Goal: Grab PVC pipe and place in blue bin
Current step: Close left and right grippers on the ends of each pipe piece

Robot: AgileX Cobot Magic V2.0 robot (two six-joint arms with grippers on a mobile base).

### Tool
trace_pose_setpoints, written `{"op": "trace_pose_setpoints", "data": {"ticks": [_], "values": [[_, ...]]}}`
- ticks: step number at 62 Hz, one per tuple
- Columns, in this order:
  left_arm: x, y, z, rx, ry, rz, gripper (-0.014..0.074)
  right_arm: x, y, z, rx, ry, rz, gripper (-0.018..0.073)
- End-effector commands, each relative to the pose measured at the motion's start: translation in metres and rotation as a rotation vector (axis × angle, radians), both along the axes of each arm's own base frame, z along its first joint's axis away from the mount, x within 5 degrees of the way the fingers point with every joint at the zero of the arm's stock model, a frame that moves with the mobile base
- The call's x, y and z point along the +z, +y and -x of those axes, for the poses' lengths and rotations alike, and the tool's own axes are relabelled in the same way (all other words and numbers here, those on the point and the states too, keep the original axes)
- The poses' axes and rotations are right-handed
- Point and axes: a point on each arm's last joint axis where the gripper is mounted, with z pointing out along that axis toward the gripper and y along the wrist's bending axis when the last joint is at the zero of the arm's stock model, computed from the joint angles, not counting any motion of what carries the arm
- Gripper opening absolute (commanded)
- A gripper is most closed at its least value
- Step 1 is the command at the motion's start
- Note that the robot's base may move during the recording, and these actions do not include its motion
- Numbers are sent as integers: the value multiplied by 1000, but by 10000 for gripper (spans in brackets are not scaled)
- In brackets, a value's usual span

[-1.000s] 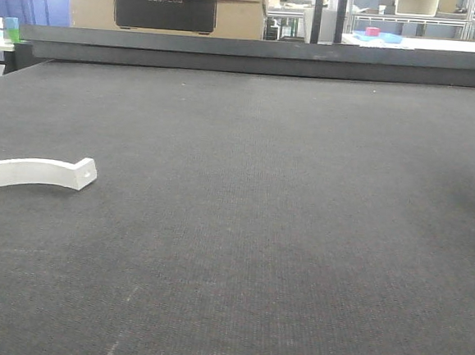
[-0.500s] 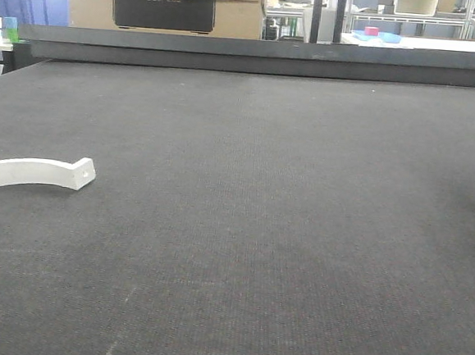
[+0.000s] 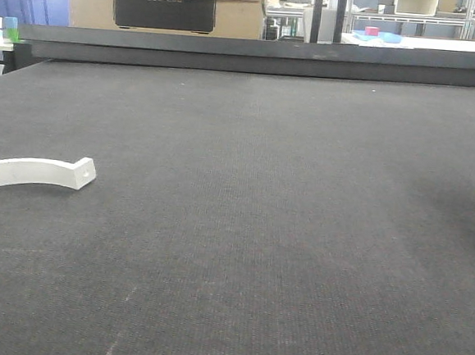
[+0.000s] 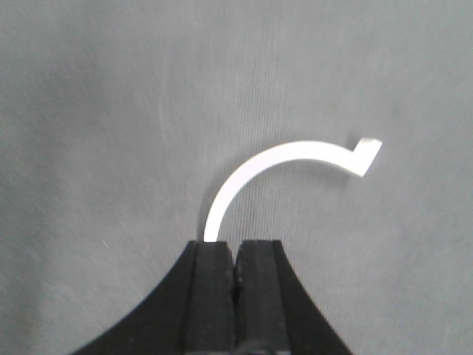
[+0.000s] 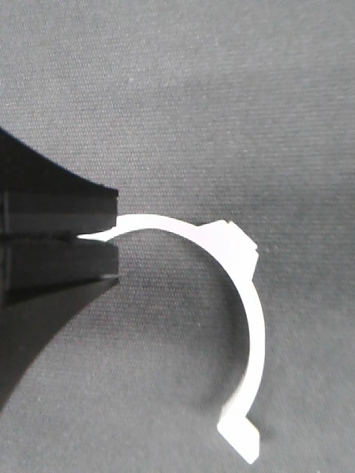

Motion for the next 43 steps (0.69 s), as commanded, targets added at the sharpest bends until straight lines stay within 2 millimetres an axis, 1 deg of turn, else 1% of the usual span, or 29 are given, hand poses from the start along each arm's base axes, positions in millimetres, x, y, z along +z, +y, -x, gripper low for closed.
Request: {"op": "trace_pose_setpoints", "data": {"ticks": [1, 5, 8, 12, 13, 18, 22, 27, 37, 43], "values": [[-11, -1, -9, -4, 63, 25, -111, -2, -1, -2, 1, 12, 15, -141], [-20, -2, -14, -4, 105, 36, -111, -7, 0, -3, 1, 28, 19, -131], [-24, -2, -16, -4, 122, 41, -111, -11, 0, -2, 0, 39, 18, -88], [-27, -2, -19, -3, 135, 49, -111, -17, -1, -1, -1, 52, 21, -2], [-27, -2, -19, -3, 135, 49, -111, -19, -1, 0, -2, 53, 20, 36], [-29, -2, -20, -2, 131, 49, -111, -27, -1, 2, -4, 51, 19, 165], [-29, -2, -22, 0, 115, 48, -111, -35, -1, 4, -8, 51, 14, 225], [-30, -2, -23, 3, 103, 47, -111, -43, -1, 7, -17, 55, 1, 216], [-43, -2, -19, 6, 134, 49, -111, -44, 0, 5, -20, 33, -5, 170], [-52, -2, -16, 8, 155, 53, -111, -44, 0, 4, -20, 21, -8, 167]]}}
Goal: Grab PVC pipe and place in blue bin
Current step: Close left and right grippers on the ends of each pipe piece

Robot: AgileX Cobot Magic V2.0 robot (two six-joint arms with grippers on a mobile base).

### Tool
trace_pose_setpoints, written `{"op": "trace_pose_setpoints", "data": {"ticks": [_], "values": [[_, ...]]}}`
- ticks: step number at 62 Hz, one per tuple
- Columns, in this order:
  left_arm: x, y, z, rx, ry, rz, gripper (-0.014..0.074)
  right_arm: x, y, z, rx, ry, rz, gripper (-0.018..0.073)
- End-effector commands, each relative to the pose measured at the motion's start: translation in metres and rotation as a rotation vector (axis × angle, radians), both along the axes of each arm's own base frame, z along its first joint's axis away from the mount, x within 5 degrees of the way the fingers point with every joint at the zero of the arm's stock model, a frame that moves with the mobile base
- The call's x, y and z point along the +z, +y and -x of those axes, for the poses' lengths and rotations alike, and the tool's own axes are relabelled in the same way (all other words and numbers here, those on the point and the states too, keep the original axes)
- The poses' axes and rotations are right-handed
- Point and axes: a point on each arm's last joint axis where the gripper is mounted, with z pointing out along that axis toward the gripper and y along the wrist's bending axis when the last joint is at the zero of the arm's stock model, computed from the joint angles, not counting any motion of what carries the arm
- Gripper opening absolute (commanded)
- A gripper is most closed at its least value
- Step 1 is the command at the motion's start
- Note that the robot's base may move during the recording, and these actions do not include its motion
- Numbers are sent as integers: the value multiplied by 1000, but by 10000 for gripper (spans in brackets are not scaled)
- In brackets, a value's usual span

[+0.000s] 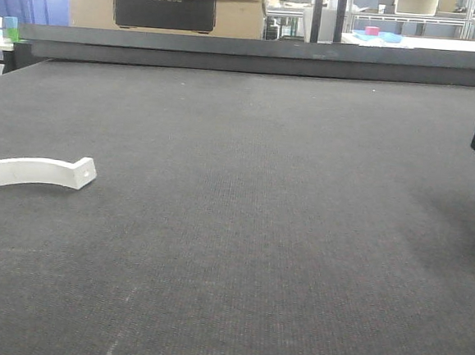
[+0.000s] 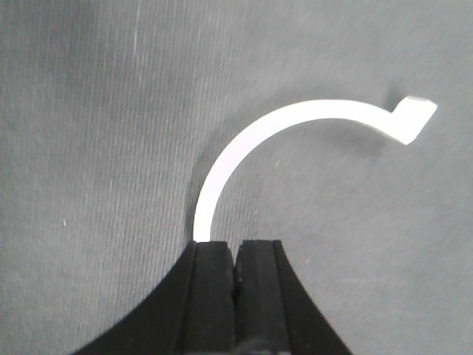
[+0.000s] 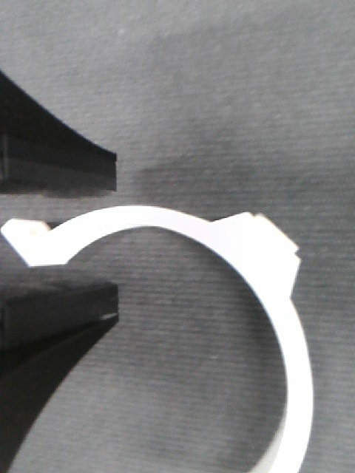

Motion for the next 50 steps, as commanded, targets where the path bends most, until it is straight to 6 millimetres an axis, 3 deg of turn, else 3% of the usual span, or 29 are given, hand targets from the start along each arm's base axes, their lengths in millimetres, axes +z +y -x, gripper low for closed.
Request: {"op": "trace_pose_setpoints", "data": {"ticks": [1, 11, 33, 45, 50], "values": [[-7, 0, 2, 6, 9, 12, -111, 0, 0, -2, -4, -22, -6, 167], [-16, -1, 5, 10, 30, 19, -111, 0, 1, -4, -6, -47, -11, 167], [-16, -1, 5, 11, 24, 19, -111, -24, 3, -14, -8, 28, 5, 160], [-16, -1, 5, 11, 22, 19, -111, -26, 4, -15, -11, 28, 2, 160], [-16, -1, 4, 11, 21, 19, -111, -26, 4, -15, -11, 25, 2, 110]]}}
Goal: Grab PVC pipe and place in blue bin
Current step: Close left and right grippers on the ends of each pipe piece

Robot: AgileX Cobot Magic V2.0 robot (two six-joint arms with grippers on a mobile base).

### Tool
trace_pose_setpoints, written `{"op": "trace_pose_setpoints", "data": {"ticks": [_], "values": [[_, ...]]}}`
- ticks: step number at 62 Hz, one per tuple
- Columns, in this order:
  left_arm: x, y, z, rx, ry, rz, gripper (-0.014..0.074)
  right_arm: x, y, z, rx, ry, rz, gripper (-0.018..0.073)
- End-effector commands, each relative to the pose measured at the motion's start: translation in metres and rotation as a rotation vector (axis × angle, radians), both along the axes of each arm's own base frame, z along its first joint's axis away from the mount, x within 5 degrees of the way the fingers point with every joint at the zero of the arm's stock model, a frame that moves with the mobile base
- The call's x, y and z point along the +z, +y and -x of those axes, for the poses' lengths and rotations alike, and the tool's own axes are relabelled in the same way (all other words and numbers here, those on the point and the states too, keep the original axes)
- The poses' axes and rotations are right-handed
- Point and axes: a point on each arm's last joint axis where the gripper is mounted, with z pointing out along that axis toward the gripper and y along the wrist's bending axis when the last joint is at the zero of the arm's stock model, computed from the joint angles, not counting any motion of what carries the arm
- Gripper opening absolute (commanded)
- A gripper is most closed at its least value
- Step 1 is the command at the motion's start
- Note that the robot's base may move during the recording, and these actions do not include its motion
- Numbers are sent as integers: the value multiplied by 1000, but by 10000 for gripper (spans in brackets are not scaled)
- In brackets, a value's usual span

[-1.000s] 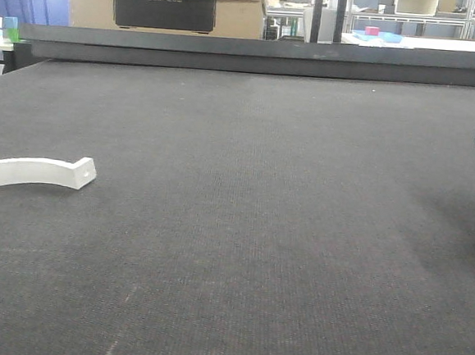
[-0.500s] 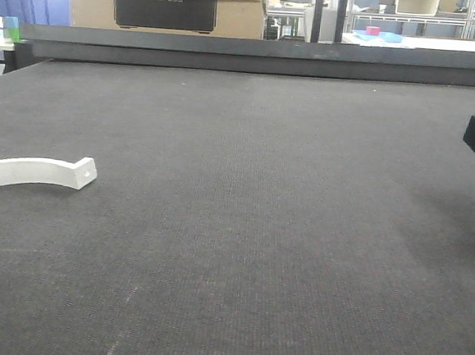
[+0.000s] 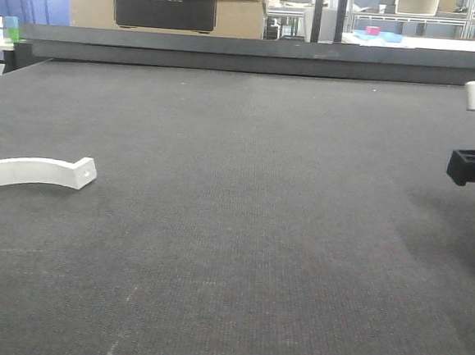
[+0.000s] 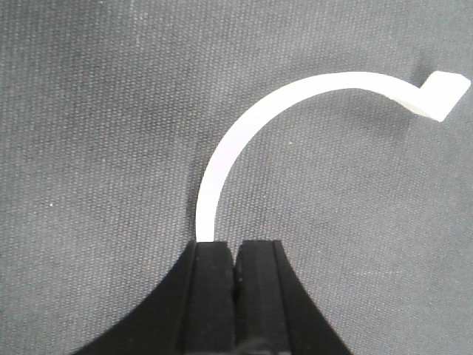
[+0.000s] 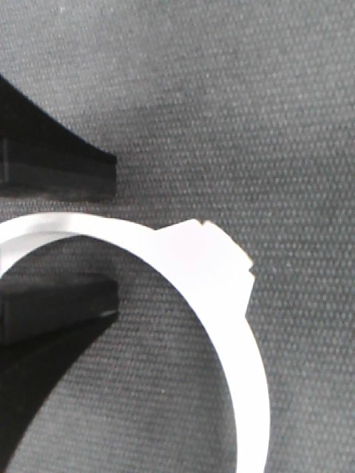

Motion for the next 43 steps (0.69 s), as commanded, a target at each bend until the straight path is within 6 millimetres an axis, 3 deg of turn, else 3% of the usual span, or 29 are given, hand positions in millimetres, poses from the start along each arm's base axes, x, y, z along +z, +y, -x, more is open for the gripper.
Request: {"op": "trace_pose_setpoints", "data": {"ticks": [1, 10, 26, 35, 43], "values": [[0, 0, 0, 6, -6, 8, -111, -1, 0, 0, -2, -7, -1, 92], [0, 0, 0, 6, -7, 8, -111, -1, 0, -1, -2, -9, -2, -170], [1, 0, 1, 3, 13, 14, -111, 7, 0, 3, -4, -11, -10, -160], [19, -12, 1, -38, 43, 50, -111, 31, -2, 8, 1, -85, -23, -160], [39, -34, -4, -143, -30, -6, -111, 57, -2, 9, 1, -198, -45, -160]]}}
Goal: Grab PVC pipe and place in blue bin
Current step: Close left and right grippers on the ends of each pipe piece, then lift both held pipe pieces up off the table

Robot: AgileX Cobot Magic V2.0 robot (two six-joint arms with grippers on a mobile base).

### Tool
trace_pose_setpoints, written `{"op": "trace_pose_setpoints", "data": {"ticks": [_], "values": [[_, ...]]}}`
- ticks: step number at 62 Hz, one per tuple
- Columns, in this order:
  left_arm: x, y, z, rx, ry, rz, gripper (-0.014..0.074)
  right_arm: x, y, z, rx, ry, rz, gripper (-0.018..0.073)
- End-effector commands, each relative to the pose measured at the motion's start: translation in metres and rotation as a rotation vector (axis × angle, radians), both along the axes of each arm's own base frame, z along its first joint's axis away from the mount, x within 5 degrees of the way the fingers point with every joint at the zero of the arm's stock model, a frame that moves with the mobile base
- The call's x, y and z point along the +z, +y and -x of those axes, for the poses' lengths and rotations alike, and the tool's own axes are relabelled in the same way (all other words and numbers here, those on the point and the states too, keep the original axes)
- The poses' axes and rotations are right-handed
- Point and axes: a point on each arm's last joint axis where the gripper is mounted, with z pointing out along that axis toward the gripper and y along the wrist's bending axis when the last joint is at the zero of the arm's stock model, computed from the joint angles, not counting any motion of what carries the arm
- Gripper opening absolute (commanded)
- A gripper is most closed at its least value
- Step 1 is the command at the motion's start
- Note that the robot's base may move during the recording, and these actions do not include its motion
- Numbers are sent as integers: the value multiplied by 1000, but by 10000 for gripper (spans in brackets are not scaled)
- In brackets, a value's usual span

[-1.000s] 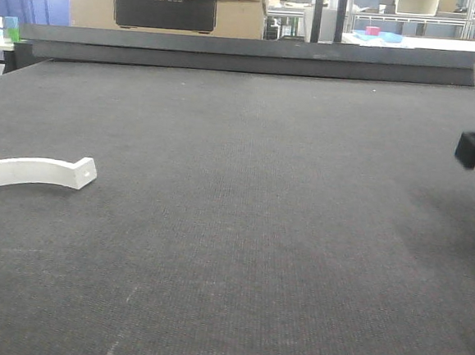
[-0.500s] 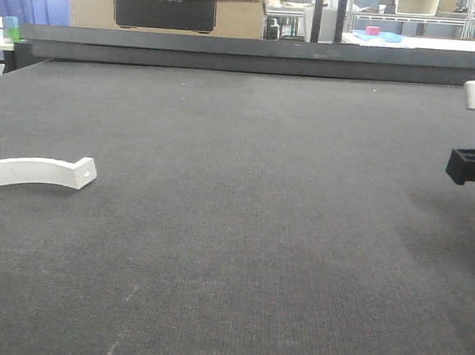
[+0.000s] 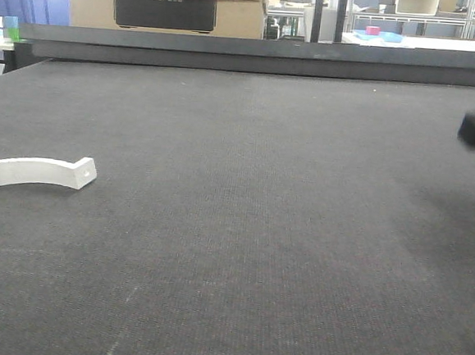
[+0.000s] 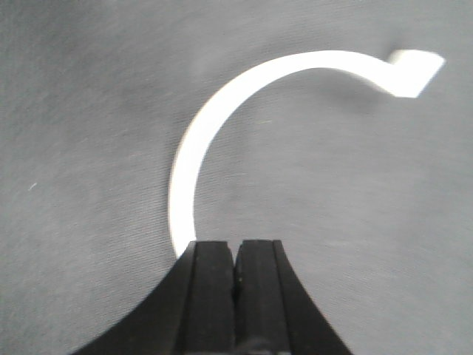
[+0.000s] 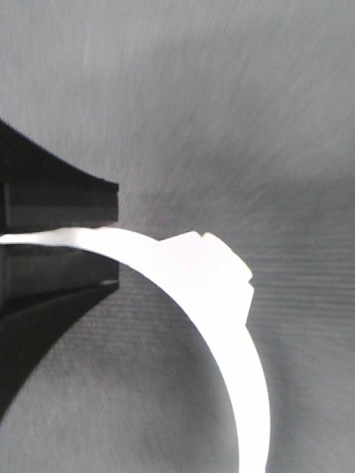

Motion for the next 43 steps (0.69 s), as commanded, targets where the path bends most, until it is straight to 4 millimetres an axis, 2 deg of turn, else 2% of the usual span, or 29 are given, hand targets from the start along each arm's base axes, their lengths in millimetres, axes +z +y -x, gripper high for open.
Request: {"op": "trace_pose_setpoints", "data": {"ticks": [1, 5, 13, 23, 43], "values": [[14, -16, -2, -75, -49, -31, -111, 23, -1, 1, 1, -97, -15, -160], [16, -24, -5, -107, -98, -87, -111, 30, -1, 2, -1, -138, -24, -162], [16, -18, -8, -11, -126, -206, -111, 32, -2, 5, 2, -141, -20, -162], [11, -13, -6, 8, -86, -207, -111, 28, -3, 6, 6, -128, -8, -162], [-33, -18, 7, -16, -3, -144, -111, 28, -3, 6, 5, -129, -9, -162]]}}
